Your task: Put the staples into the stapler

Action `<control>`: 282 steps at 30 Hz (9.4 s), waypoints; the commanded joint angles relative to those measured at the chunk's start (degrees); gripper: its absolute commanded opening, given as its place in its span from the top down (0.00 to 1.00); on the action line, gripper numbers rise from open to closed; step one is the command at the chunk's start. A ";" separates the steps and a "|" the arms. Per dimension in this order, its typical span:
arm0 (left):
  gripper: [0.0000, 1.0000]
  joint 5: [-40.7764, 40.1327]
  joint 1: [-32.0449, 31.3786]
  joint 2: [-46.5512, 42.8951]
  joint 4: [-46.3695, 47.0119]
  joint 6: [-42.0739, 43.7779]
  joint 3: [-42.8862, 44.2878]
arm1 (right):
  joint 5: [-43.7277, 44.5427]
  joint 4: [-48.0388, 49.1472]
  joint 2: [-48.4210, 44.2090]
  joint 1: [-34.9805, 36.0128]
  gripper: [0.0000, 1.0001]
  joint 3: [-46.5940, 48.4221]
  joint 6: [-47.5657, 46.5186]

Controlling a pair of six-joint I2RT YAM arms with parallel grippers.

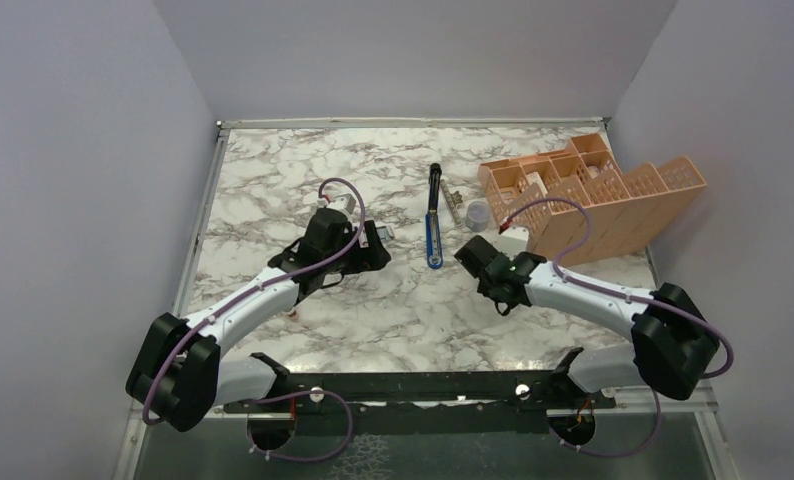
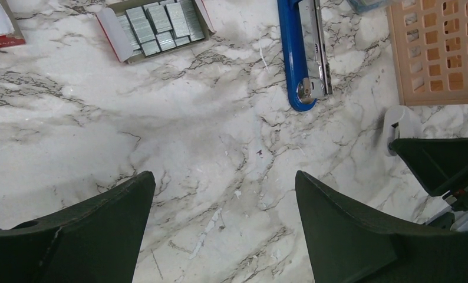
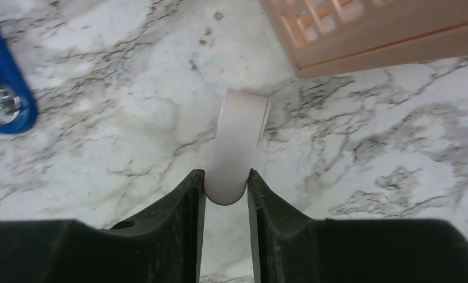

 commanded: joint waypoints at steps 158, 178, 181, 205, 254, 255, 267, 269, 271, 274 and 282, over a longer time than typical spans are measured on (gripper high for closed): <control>1.00 13.55 -3.91 -9.75 25.15 -2.59 -18.07 | -58.31 39.42 11.43 -5.54 0.36 7.55 -3.11; 0.42 6.96 -3.91 -8.62 16.09 -1.97 -14.85 | -41.07 26.45 16.88 -3.17 0.73 17.81 -12.03; 0.32 3.39 -3.90 -9.76 13.40 -2.11 -14.31 | -38.63 19.31 16.60 -3.33 0.73 22.19 -17.82; 0.20 -3.76 -3.82 -8.70 7.06 -1.18 -10.51 | -33.47 4.65 18.58 -14.69 0.72 24.76 -36.30; 0.01 -31.24 -0.71 -7.66 -27.31 -10.27 2.92 | -33.85 7.53 13.49 -15.46 0.41 22.50 -37.24; 0.01 -32.74 0.27 -8.24 -29.62 -11.87 3.01 | -33.67 7.85 12.37 -15.46 0.41 22.01 -36.97; 0.08 -40.99 8.44 -12.84 -41.44 -30.48 -2.35 | -40.28 10.63 5.05 -15.46 0.41 17.58 -35.56; 0.10 -40.11 8.86 -12.05 -41.36 -31.38 -3.18 | -40.96 10.79 5.06 -15.46 0.41 17.18 -35.38; 0.15 -39.53 9.07 -11.02 -41.14 -31.90 -3.83 | -41.45 10.89 5.20 -15.46 0.41 16.85 -35.23; 0.23 -38.21 9.42 -9.75 -39.62 -31.37 -4.79 | -41.75 11.02 5.32 -15.44 0.41 16.52 -35.05; 0.54 -31.20 9.71 -7.97 -35.22 -27.23 -7.59 | -41.70 11.20 4.54 -15.46 0.42 16.17 -34.61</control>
